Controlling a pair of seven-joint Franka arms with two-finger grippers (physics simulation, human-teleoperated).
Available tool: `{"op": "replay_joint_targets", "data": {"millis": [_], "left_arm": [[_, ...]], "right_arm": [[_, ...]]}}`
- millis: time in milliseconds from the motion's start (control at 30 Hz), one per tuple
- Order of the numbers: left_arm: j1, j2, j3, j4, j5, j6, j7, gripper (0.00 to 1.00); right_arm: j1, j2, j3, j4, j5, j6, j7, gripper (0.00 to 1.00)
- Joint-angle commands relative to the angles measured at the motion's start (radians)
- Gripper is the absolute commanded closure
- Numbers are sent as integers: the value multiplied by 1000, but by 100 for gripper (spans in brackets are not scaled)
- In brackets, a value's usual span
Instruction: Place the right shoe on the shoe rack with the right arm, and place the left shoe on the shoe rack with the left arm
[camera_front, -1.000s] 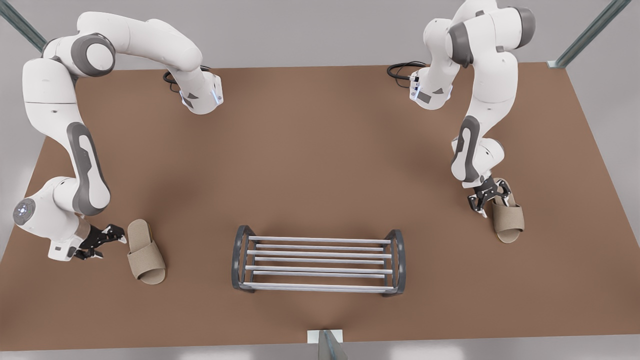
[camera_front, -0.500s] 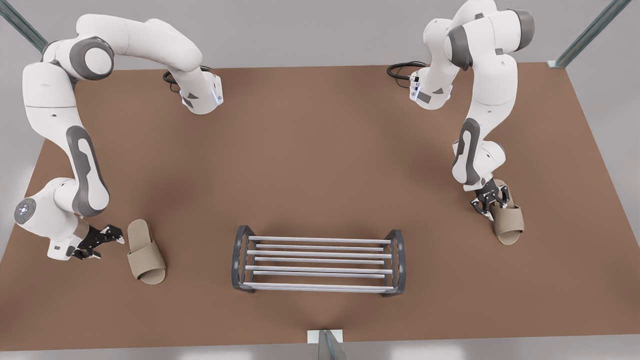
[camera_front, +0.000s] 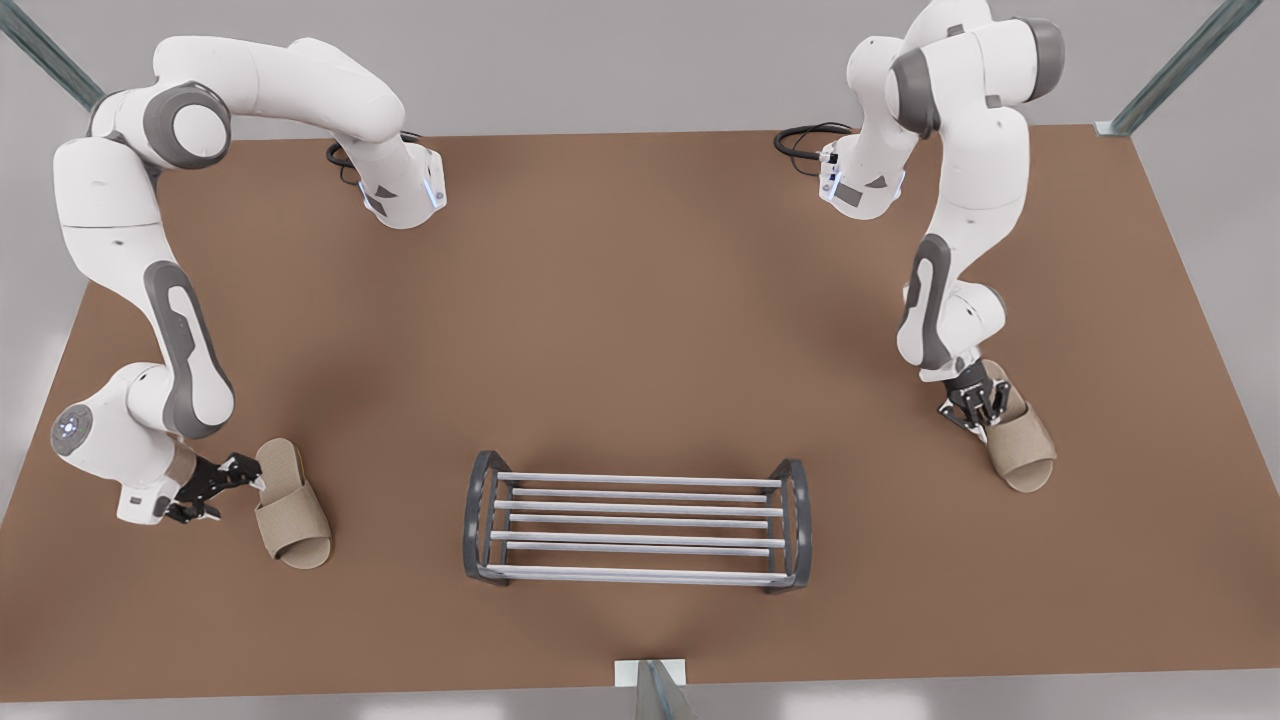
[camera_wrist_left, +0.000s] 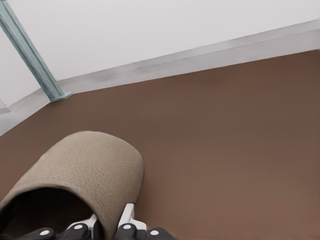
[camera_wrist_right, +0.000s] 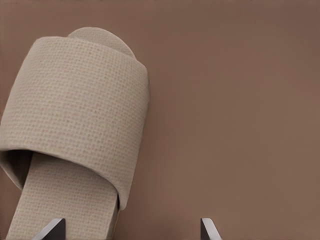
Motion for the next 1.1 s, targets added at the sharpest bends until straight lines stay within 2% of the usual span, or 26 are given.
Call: {"op": "replay_joint_targets", "data": {"millis": [0,133,233,267,333,433,467,567,633,700,767,833,1067], "left_arm": [[-5,-1,0,0,9,-7,-1002,75],[-26,-26,6,2,9,-8,-997,75],[-37,-138,9,0,9,-7,-987,79],[-78,-161,45,-1,9,-13,-984,79],[-208,-161,155,2,9,-14,-987,79],[-546,-166,416,7,-2,-14,-987,79],[-618,-176,457,37,-3,-13,-987,79],[-811,-322,552,73,-3,-13,-973,79],[-888,-488,542,88,-37,-4,-847,79],[-922,-523,545,109,-70,-4,-801,79],[-974,-572,525,132,-189,-5,-654,79],[-1023,-591,499,195,-282,-2,-545,79],[-1181,-587,459,270,-590,-11,-283,79]], "right_arm": [[11,3,-1,6,13,2,-8,0],[26,15,-1,28,13,2,-8,0],[29,15,-1,28,11,2,6,0],[31,18,-1,28,11,2,9,0],[39,29,-1,43,10,2,10,0],[45,38,-1,58,11,2,14,0],[45,40,-1,60,10,2,23,0],[52,44,-1,66,10,2,46,0],[52,44,-1,66,8,2,46,0],[52,44,-1,66,8,2,44,0],[52,44,-1,66,8,2,46,8],[54,44,-1,66,8,2,49,17],[58,44,-1,68,8,2,55,28]]}}
